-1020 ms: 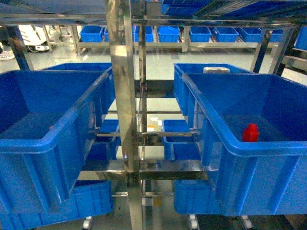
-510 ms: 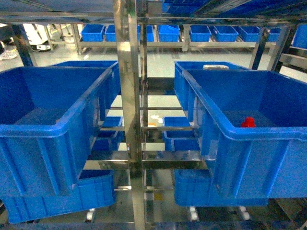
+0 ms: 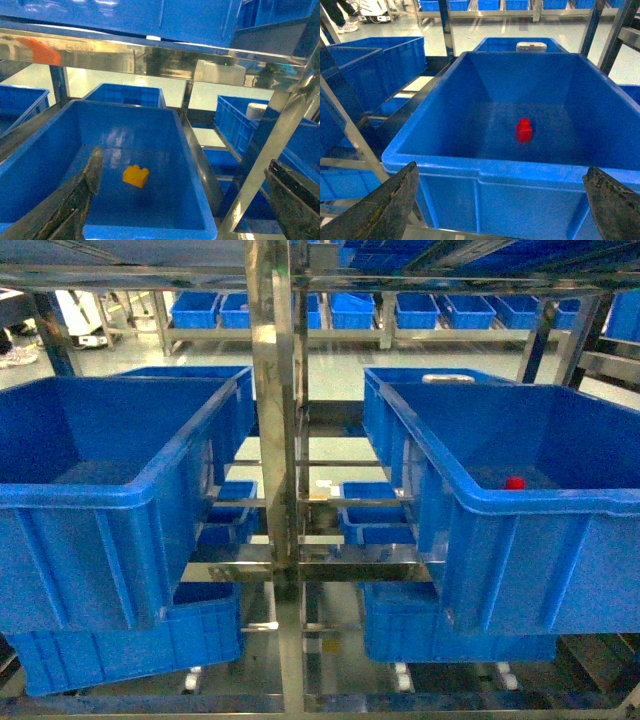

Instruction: Sort and place red and yellow blocks in left bins

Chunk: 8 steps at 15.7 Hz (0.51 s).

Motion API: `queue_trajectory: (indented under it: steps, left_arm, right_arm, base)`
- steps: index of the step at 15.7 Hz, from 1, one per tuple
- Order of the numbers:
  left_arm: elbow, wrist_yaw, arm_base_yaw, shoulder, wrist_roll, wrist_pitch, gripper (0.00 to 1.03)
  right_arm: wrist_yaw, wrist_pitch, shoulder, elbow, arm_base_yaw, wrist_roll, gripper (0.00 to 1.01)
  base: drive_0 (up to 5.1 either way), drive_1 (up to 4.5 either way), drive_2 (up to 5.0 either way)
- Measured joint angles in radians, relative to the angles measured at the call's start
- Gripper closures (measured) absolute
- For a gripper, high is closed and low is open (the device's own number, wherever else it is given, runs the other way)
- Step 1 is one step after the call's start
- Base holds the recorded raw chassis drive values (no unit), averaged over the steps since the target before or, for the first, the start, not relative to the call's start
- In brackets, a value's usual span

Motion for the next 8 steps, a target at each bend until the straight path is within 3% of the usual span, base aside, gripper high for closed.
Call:
queue_trajectory:
  steps: [6,7,8]
  left_arm:
    - [0.0,0.0,0.0,0.001,0.0,-0.002,0.05]
    - [0.0,0.0,0.0,0.002,0.0,-0.003,0.05]
    - [0.0,0.0,0.0,0.003,0.0,-0.002,0.05]
  right_arm:
    - [0.017,0.039,0.007,-0.005,0.003,0.001,0.04]
    - [0.129,0.22,0.033,-0.05,0.024,0.0,0.15]
    - [0.2,0.312,0.013,-0.121,0.035,0.0,0.27]
  base:
    - [0.0,0.0,0.0]
    - [0.0,0.0,0.0]
    - [0.0,0.0,0.0]
